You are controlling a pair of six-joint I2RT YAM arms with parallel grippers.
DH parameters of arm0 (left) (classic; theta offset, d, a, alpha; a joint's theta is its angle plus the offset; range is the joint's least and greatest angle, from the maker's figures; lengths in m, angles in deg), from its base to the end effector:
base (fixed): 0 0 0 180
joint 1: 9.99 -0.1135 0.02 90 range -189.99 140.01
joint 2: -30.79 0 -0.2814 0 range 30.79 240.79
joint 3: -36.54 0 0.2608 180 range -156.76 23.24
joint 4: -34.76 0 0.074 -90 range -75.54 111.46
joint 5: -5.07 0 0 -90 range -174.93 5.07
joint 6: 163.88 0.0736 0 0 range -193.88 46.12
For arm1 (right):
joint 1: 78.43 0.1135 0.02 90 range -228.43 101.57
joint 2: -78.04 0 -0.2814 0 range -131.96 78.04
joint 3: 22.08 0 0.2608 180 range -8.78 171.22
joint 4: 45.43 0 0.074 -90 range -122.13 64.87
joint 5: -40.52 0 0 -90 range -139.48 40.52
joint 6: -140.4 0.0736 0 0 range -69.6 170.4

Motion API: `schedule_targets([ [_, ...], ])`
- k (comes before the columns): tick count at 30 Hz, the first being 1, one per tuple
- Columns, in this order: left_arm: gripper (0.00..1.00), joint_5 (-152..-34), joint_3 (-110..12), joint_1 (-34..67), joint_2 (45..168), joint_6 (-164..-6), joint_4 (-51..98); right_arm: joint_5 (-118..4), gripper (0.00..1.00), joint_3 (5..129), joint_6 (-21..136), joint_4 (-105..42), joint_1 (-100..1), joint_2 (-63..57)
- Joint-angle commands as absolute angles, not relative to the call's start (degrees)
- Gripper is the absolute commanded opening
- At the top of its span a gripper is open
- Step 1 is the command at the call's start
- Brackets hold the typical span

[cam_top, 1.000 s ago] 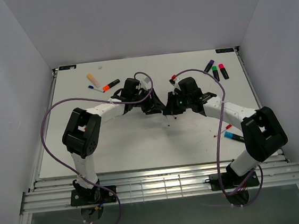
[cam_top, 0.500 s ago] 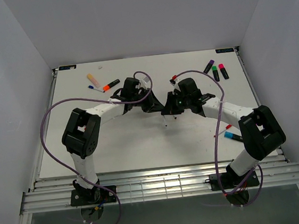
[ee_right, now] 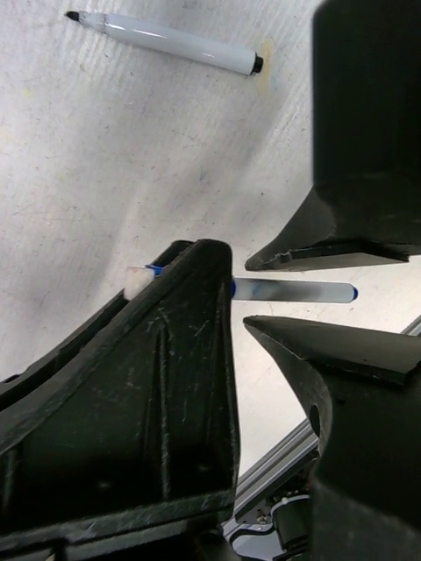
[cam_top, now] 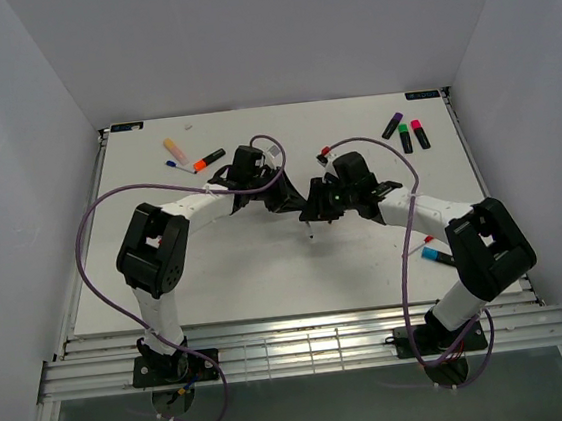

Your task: Open the pen caps

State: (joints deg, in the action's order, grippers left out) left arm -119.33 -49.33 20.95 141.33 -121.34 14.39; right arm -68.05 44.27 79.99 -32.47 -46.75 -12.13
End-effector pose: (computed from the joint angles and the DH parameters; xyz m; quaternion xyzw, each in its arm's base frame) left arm 0.3654 -0.2675 0.1728 -0.0149 0.8898 -0.4426 0.1104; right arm 0.3064 0.2167 0.2035 -0.0883 0.8809 0.3494 0.3068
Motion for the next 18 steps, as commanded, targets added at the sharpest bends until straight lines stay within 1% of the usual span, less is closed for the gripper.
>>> schedule_targets([
  [1, 0.0, -117.8, -52.0, 21.2, 138.4, -121.9, 13.5, -68.2, 0.33, 43.5, 79.7, -35.3, -45.9, -12.8],
  [2, 0.0, -117.7, -52.2, 21.2, 138.3, -122.0, 13.5, -68.2, 0.32, 43.4, 79.8, -35.4, -45.7, -13.2],
  [5, 0.0, -117.3, -52.3, 21.2, 138.3, -122.5, 13.5, -68.4, 0.26, 43.9, 79.8, -35.6, -45.1, -14.2],
  [6, 0.0, -117.1, -52.4, 21.2, 138.4, -122.7, 13.5, -68.5, 0.19, 43.9, 79.8, -35.7, -44.9, -14.5],
  [8, 0.0, -117.1, -53.0, 21.2, 139.0, -122.8, 13.2, -68.2, 0.08, 44.0, 79.8, -35.5, -43.7, -15.1],
  [11, 0.0, -116.5, -55.1, 21.0, 140.2, -122.6, 11.6, -66.1, 0.08, 44.1, 79.2, -33.3, -41.9, -15.5],
  [14, 0.0, -115.6, -60.5, 19.9, 143.2, -121.8, 6.8, -60.3, 0.08, 43.7, 77.8, -29.5, -38.7, -14.9],
  [15, 0.0, -115.8, -63.4, 19.5, 144.1, -121.5, 4.8, -53.2, 0.08, 43.9, 76.8, -25.1, -37.4, -14.5],
  [18, 0.0, -116.1, -66.2, 17.3, 146.5, -120.5, 2.7, -41.8, 0.08, 44.0, 75.7, -19.7, -32.2, -12.9],
])
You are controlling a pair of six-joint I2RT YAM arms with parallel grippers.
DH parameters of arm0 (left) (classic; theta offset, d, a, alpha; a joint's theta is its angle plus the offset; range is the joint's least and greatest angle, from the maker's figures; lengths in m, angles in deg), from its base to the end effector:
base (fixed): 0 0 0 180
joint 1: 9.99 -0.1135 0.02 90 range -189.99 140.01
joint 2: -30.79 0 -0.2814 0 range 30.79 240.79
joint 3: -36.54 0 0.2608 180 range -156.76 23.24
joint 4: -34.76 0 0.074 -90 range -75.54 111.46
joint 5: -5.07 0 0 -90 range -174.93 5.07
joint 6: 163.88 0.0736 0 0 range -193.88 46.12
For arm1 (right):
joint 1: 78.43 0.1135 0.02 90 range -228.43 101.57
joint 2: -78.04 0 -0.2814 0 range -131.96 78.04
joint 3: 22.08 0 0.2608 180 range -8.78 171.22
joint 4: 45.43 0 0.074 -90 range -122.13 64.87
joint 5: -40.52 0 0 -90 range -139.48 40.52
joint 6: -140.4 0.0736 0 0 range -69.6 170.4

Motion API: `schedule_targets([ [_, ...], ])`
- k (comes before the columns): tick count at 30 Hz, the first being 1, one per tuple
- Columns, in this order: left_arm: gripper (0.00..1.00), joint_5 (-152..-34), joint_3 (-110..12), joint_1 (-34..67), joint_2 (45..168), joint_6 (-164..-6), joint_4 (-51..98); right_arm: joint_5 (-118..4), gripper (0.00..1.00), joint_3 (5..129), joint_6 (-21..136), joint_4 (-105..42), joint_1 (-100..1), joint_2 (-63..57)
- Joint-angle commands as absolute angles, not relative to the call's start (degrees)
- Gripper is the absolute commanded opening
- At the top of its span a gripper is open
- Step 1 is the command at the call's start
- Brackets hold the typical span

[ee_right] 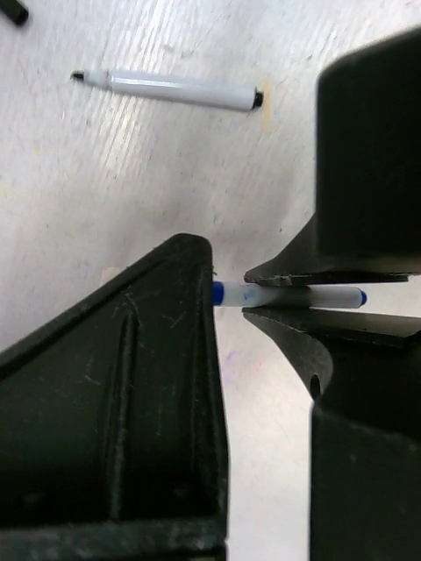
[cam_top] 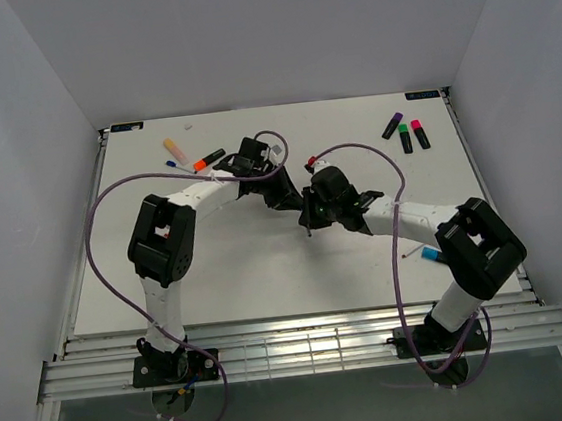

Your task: Open the pen caps

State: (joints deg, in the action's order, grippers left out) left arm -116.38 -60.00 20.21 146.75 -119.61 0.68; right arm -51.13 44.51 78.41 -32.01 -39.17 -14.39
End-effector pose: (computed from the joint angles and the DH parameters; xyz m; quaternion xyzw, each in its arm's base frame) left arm 0.3873 -0.2699 0.1698 -0.0394 0.9172 -0.3884 0.0793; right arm 0.2936 0.2427 0.1876 -0.0947 0.8985 0.2481 0.3495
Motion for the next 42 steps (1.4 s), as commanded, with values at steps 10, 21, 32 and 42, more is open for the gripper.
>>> schedule_targets([
  [10, 0.0, -117.7, -60.1, 13.2, 142.0, -117.9, 12.4, -48.0, 0.08, 39.9, 76.1, -22.4, -31.3, -3.5],
  [21, 0.0, -118.2, -62.3, 14.2, 145.4, -116.9, 7.2, -44.4, 0.08, 47.2, 69.6, -21.1, -37.8, -11.6],
  [32, 0.0, -119.0, -67.0, 15.7, 151.0, -116.6, 6.0, -48.9, 0.08, 53.7, 65.2, -20.4, -43.3, -20.0],
  [42, 0.0, -118.3, -74.0, 15.8, 157.7, -112.3, -0.2, -49.8, 0.11, 57.8, 65.9, -20.6, -43.8, -27.5],
])
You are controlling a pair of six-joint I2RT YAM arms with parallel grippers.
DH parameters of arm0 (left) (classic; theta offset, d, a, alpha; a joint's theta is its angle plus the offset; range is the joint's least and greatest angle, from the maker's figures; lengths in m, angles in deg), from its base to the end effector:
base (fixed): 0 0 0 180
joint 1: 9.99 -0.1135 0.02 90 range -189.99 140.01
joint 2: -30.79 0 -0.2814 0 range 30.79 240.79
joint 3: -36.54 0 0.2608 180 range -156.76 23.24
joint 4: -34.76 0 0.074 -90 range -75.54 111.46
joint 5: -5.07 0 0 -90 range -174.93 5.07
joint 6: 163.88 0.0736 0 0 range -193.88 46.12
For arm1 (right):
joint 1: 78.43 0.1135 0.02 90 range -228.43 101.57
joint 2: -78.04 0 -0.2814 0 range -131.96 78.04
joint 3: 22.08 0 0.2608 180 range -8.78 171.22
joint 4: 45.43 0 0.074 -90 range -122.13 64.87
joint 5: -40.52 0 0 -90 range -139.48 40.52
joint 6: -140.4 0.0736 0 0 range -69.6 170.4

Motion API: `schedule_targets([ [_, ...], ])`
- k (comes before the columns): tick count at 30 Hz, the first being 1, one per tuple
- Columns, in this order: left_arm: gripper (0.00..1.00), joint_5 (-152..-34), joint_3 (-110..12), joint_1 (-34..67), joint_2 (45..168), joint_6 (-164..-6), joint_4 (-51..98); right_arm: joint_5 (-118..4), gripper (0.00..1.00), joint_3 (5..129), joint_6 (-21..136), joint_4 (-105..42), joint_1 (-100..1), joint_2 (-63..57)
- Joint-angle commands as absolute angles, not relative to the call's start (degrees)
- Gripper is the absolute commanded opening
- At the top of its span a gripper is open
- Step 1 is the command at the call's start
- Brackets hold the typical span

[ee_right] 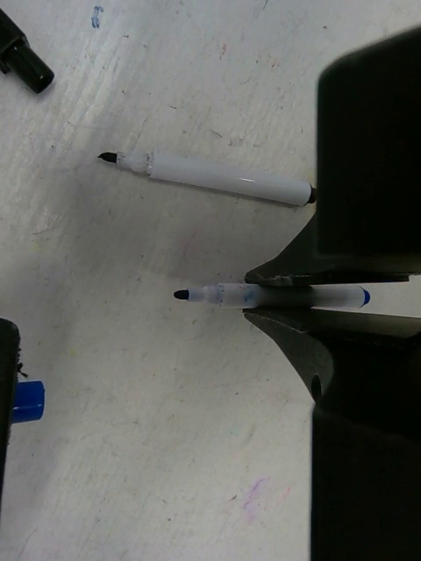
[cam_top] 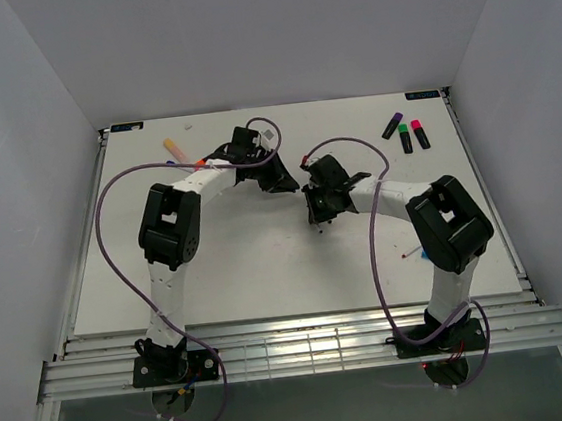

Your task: Open the pen caps

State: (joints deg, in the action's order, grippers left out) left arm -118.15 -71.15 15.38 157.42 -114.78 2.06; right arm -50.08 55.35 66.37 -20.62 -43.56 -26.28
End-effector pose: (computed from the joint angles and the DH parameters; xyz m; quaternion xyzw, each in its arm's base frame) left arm 0.4514 -0.2587 0.1484 -0.0292 0.9095 -0.3982 0.1161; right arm 0.3390 0.2371 0.1524 -0.1568 0.9315 0.1453 0.2942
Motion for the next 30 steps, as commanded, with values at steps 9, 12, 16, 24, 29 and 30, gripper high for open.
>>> schedule_targets([
  [9, 0.0, -119.2, -77.6, 16.1, 162.1, -111.0, -1.7, -45.0, 0.13, 58.8, 65.3, -20.2, -44.3, -29.2],
  [12, 0.0, -119.7, -79.5, 16.5, 163.4, -111.0, -2.2, -45.1, 0.14, 58.7, 64.9, -19.9, -44.9, -29.6],
  [16, 0.0, -119.7, -81.3, 16.6, 165.3, -111.2, -2.5, -44.9, 0.18, 58.7, 64.2, -20.0, -45.5, -30.4],
  [24, 0.05, -120.0, -85.6, 16.8, 169.0, -111.8, -3.9, -44.9, 0.22, 59.8, 63.7, -20.0, -46.2, -32.5],
  [29, 0.16, -119.7, -87.8, 16.9, 170.6, -111.3, -4.8, -44.5, 0.26, 59.6, 63.7, -20.0, -46.4, -32.7],
  [30, 0.17, -119.6, -87.8, 16.9, 171.0, -111.3, -5.0, -44.6, 0.27, 59.6, 63.7, -20.0, -46.3, -32.7],
])
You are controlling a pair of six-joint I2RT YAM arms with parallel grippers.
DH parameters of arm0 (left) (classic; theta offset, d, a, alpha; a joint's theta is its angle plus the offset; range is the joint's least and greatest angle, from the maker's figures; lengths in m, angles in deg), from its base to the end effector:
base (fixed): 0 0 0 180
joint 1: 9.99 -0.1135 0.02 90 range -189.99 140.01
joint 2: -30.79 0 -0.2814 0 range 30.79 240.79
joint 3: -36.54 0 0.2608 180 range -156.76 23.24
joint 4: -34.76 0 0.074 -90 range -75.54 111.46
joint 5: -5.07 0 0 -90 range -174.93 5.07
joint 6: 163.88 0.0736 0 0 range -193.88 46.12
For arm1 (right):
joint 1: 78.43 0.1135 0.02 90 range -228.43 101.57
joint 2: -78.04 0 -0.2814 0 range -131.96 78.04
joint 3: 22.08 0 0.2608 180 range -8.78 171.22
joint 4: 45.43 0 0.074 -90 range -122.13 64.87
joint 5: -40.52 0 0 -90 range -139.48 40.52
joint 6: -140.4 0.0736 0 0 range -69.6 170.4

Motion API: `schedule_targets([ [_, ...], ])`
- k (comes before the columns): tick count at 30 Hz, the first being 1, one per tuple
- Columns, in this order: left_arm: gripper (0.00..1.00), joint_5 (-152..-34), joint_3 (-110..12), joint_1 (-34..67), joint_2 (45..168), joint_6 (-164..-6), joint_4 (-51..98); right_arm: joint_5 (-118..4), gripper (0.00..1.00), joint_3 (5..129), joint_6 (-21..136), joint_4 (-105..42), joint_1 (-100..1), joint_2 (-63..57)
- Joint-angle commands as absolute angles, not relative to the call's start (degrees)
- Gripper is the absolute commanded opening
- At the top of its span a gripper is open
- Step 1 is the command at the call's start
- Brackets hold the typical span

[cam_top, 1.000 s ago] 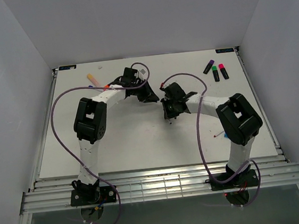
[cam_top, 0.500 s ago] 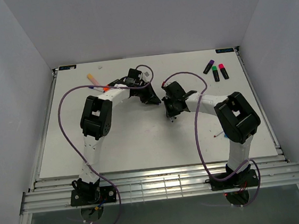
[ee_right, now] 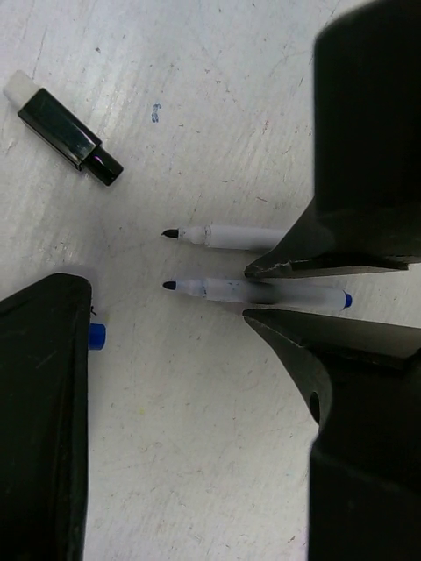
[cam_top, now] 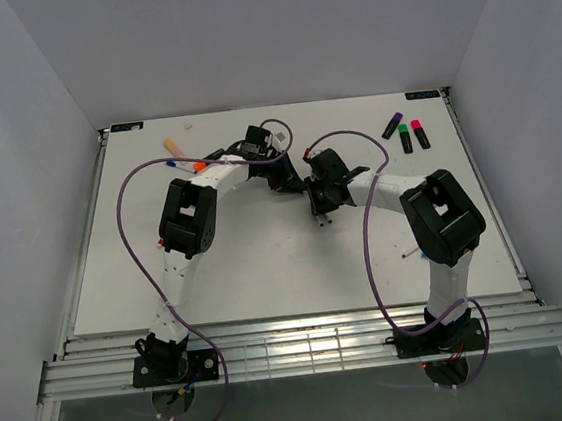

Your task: Open the pen caps

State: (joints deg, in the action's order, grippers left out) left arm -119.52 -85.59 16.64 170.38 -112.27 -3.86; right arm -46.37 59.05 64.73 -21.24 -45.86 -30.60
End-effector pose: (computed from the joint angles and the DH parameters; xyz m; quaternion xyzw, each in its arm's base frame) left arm 0.4802 -0.2875 0.1060 -0.0073 0.9173 -0.3895 0.0820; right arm 0.3668 0.2296 0.1439 -0.1409 0.9338 0.1070 0.3110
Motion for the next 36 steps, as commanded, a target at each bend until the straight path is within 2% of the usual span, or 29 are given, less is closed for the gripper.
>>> schedule_targets([
  [1, 0.18, -119.5, -87.9, 16.9, 171.1, -111.3, -5.0, -44.5, 0.27, 59.4, 63.7, -20.0, -46.4, -32.6],
  [4, 0.22, -119.3, -87.9, 16.9, 171.2, -111.2, -5.1, -44.5, 0.29, 59.2, 63.7, -20.0, -46.3, -32.4],
  [12, 0.46, -118.9, -88.1, 16.8, 171.2, -111.1, -5.3, -45.8, 0.3, 58.2, 64.1, -20.6, -46.3, -32.2],
  [15, 0.51, -118.9, -88.0, 16.9, 171.1, -111.1, -5.4, -46.4, 0.3, 58.3, 64.1, -20.6, -46.4, -31.8],
  [22, 0.58, -118.1, -87.9, 16.9, 171.2, -111.3, -6.4, -47.2, 0.31, 58.1, 64.6, -20.8, -46.4, -31.9],
  [36, 0.63, -113.1, -88.5, 17.5, 169.6, -115.3, -16.2, -47.5, 0.32, 57.6, 66.6, -21.5, -46.3, -31.1],
])
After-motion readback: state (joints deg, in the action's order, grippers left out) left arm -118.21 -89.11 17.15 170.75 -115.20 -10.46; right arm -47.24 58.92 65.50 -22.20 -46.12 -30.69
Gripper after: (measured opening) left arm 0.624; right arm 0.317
